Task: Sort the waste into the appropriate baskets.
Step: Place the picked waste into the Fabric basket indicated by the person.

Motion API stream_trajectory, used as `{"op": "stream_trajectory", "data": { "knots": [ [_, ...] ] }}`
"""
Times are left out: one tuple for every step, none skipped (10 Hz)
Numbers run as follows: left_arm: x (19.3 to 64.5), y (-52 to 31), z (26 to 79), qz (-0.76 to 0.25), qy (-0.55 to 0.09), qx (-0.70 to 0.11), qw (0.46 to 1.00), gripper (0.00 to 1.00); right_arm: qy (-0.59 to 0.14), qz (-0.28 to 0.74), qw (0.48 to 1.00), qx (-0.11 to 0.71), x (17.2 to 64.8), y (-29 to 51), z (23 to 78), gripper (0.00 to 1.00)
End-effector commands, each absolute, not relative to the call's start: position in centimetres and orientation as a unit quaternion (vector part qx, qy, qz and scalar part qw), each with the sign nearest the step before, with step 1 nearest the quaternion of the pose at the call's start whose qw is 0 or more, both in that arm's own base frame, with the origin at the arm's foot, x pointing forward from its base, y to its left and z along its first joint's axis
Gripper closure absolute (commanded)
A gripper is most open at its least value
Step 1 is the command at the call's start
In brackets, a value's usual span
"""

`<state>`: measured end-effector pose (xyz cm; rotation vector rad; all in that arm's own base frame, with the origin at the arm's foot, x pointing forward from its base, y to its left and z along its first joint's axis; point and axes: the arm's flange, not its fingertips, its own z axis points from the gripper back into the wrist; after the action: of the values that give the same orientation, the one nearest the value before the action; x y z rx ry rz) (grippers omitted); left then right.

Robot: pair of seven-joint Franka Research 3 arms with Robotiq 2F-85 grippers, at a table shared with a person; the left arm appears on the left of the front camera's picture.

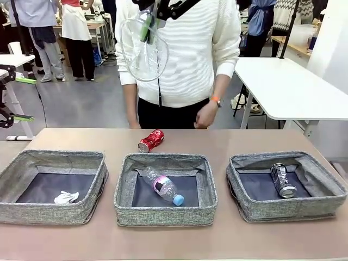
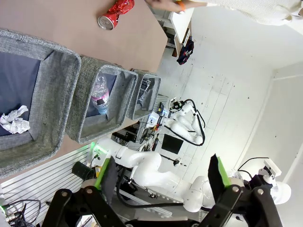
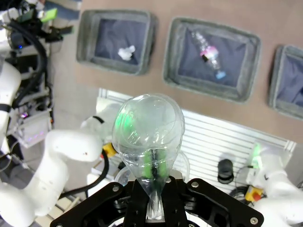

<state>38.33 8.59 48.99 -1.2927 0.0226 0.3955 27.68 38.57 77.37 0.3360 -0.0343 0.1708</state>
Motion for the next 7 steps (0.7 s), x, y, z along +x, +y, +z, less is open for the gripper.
{"op": "stream_trajectory", "data": {
  "knots": [
    [38.09, 8.62, 49.15, 0.184, 0.011, -0.595, 0.782, 0.00, -0.019, 0.084, 0.981, 0.172, 27.50, 38.59, 77.46, 0.96],
    [38.09, 8.62, 49.15, 0.184, 0.011, -0.595, 0.782, 0.00, -0.019, 0.084, 0.981, 0.172, 27.50, 38.59, 77.46, 0.96],
    [38.09, 8.62, 49.15, 0.184, 0.011, -0.595, 0.782, 0.00, -0.019, 0.084, 0.981, 0.172, 27.50, 38.59, 77.46, 0.96],
    [38.09, 8.62, 49.15, 0.184, 0.011, -0.595, 0.782, 0.00, -0.019, 0.084, 0.981, 0.172, 27.50, 38.59, 77.46, 0.96],
    [38.09, 8.62, 49.15, 0.184, 0.011, -0.595, 0.782, 0.00, -0.019, 0.084, 0.981, 0.172, 27.50, 38.59, 77.46, 0.96],
    [38.09, 8.62, 49.15, 0.184, 0.011, -0.595, 0.782, 0.00, -0.019, 0.084, 0.981, 0.172, 27.50, 38.59, 77.46, 0.96],
    [38.09, 8.62, 49.15, 0.184, 0.011, -0.595, 0.782, 0.00, -0.019, 0.084, 0.981, 0.172, 27.50, 38.59, 77.46, 0.96]
  ]
}}
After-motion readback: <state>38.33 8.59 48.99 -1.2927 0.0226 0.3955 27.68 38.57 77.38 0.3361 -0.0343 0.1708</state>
